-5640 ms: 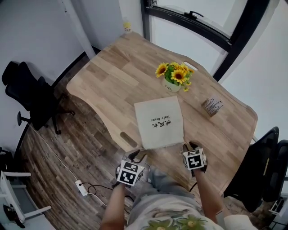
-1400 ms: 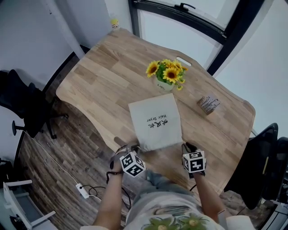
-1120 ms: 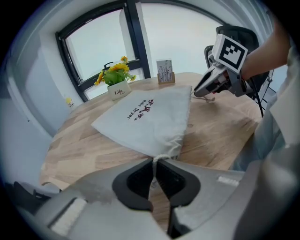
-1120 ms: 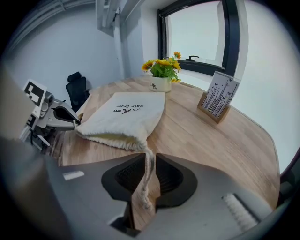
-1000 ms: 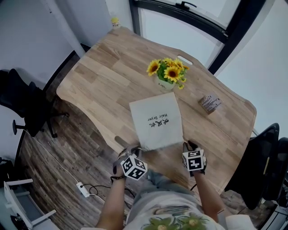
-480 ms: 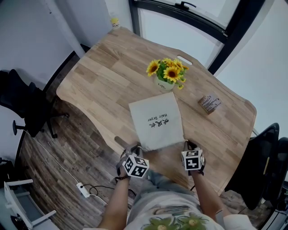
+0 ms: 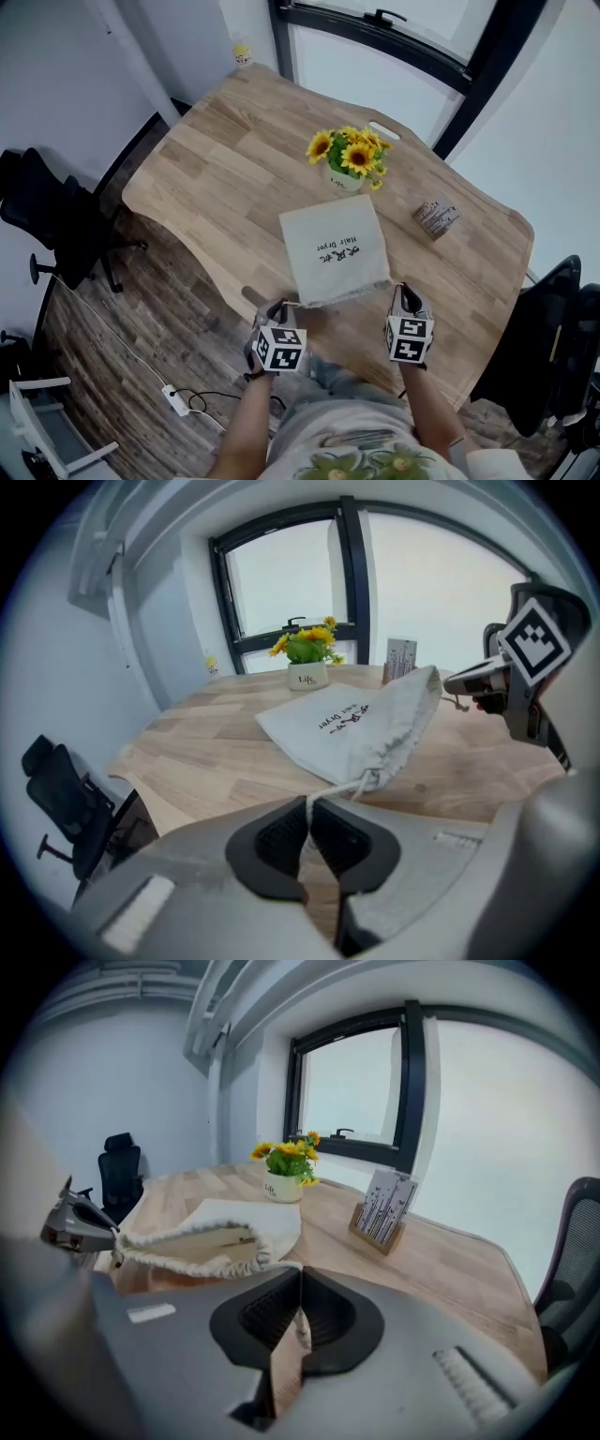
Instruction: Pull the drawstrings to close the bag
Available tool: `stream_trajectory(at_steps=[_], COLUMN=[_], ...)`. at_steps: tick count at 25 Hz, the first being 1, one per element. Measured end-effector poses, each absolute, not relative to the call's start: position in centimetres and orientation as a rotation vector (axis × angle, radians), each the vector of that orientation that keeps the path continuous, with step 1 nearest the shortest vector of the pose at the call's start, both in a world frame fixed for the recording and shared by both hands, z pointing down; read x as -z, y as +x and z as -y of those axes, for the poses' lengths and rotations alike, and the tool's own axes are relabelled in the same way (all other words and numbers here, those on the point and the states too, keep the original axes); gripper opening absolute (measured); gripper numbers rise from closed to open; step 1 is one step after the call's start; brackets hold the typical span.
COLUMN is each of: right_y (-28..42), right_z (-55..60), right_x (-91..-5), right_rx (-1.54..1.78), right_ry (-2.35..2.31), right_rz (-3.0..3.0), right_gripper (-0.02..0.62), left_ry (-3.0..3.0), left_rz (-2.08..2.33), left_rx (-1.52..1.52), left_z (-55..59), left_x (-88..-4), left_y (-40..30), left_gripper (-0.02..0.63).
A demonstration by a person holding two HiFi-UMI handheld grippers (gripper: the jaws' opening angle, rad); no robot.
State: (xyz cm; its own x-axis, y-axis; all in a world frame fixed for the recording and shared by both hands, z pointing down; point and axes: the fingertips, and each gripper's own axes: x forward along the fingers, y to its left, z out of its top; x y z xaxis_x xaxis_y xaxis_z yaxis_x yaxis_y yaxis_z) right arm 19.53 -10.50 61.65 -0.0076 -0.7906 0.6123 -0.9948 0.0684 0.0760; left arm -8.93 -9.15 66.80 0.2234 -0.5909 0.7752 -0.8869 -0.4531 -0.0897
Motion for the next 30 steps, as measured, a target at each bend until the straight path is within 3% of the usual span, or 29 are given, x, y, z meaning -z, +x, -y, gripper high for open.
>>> stream_trajectory(at_steps=[14,19,30], right_y=[20.2,20.0,21.5], right_z=[10.6,10.4,10.1], right_x=[-51.3,-46.8,-44.4], right_rx=[-0.207,-0.078,-0.045], right_ry=[2.054,2.11,2.106], right_rz=[2.069,2.187,2.111], right_gripper=[0.008,0.038,0.015], left_ry=[2.214,2.248,2.292], left_rz=[1.53,1.574,1.738], left_rx=[-0.833,-0.751,-0.666], left_z=[10.6,10.5,11.2], left_x=[-58.7,-55.9,-49.1], left_y=[-8.8,-8.7,-9.7], left_gripper=[0.015,0.015,0.015])
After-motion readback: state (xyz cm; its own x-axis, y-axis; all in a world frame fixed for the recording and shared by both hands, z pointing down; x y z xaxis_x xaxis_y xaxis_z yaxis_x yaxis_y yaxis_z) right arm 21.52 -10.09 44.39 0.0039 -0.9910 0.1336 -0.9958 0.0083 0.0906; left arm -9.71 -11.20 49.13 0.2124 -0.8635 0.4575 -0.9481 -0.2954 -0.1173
